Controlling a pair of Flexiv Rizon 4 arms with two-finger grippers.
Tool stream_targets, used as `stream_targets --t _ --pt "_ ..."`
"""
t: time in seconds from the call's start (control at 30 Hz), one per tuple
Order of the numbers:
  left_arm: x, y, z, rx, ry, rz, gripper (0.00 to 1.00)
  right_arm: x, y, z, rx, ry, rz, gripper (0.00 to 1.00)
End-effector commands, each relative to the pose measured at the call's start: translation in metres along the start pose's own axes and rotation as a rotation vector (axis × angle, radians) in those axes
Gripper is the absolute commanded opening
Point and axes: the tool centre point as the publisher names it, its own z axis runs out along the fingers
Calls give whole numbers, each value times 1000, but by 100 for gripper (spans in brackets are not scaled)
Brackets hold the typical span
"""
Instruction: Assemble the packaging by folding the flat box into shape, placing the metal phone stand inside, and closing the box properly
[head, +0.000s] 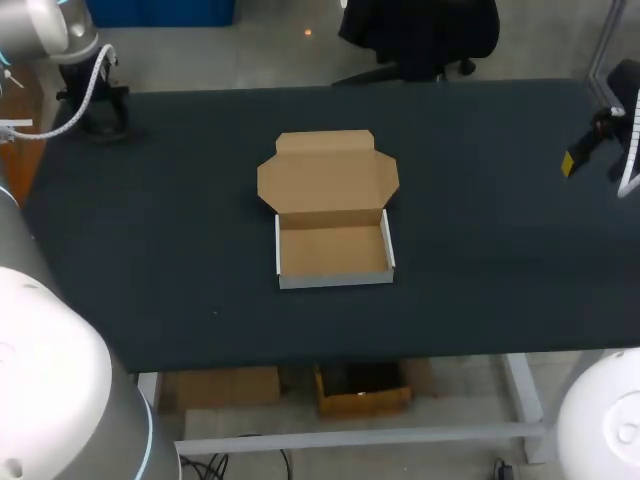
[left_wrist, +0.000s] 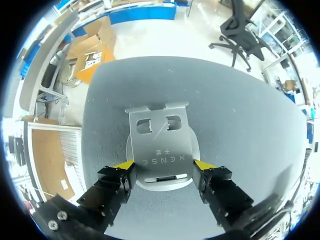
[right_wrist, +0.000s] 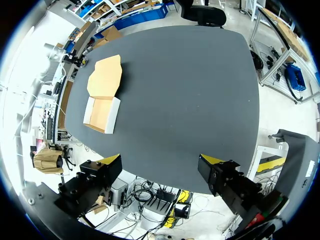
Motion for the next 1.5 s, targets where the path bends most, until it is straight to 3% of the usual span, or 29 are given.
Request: stream_targets --t 0.03,0.9,1.5 --pt "4 20 -12 56 -1 9 0 0 0 -1 4 3 0 100" --pt "15 80 -57 253 48 134 0 0 0 -1 4 3 0 100" --pt "22 102 -69 345 37 182 0 0 0 -1 4 3 0 100"
